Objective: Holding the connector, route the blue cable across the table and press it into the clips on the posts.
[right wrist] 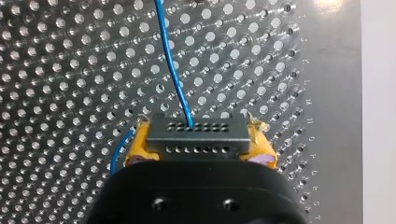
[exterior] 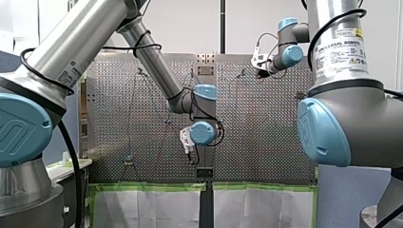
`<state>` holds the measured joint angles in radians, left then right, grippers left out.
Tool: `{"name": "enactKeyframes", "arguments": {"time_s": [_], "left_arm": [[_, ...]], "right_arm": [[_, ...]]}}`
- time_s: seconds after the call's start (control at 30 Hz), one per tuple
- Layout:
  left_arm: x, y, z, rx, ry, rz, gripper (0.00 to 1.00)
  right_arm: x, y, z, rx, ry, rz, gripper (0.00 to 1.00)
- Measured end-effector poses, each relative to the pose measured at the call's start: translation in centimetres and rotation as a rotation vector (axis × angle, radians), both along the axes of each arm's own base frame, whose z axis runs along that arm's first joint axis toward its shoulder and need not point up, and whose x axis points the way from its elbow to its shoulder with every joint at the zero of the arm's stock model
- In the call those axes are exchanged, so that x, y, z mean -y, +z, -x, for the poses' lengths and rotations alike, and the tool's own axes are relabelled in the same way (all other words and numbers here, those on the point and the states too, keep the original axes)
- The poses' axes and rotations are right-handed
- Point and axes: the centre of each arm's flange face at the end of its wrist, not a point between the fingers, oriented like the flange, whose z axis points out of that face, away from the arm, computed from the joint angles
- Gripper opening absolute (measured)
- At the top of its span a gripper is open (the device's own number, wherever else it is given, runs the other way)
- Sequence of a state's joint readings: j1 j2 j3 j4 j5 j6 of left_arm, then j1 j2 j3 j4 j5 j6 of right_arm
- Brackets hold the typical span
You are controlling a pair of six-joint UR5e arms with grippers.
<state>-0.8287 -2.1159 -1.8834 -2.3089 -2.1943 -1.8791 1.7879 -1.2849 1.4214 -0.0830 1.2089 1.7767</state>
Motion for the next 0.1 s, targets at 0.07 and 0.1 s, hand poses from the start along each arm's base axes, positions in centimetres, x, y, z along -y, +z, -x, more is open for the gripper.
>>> {"name": "enactKeyframes", "arguments": {"time_s": [0.07, 0.1], "left_arm": [[0.0, 0.0, 0.0, 0.0, 0.0, 0.0, 1.0], [0.0, 0.0, 0.0, 0.0, 0.0, 0.0, 1.0]], "right_arm": [[0.0, 0.0, 0.0, 0.0, 0.0, 0.0, 0.0], [0.0, 0.0, 0.0, 0.0, 0.0, 0.0, 0.0]]}}
